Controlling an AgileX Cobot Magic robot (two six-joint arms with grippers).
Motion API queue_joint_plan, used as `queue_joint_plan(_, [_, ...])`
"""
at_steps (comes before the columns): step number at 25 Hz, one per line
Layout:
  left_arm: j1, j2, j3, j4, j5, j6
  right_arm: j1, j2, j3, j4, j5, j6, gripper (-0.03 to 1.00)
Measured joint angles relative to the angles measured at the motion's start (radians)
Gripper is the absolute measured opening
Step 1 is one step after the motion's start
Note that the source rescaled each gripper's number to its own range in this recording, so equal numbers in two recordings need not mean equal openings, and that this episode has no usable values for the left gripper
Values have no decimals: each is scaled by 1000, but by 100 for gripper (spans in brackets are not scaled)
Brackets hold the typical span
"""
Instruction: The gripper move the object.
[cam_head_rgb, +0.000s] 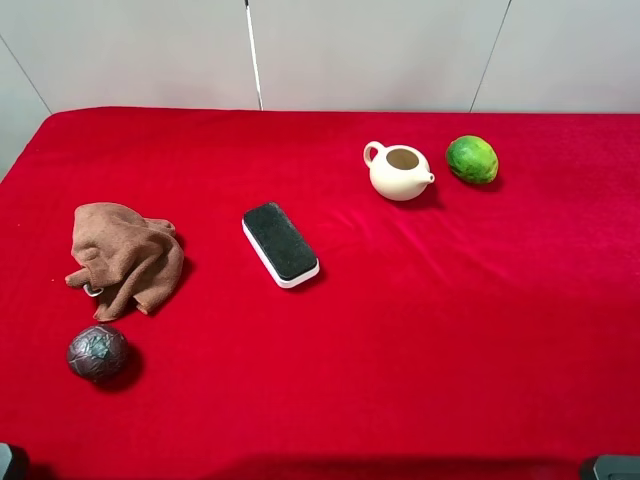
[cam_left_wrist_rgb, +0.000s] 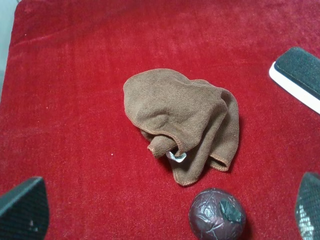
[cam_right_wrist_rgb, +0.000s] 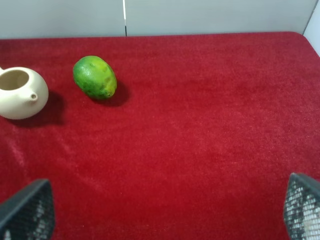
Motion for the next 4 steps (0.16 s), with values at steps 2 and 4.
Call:
queue_joint_plan(2, [0, 0, 0, 0, 0, 0, 0, 0, 0, 0, 0, 0, 100])
queue_joint_plan(4, [0, 0, 0, 0, 0, 0, 0, 0, 0, 0, 0, 0, 100])
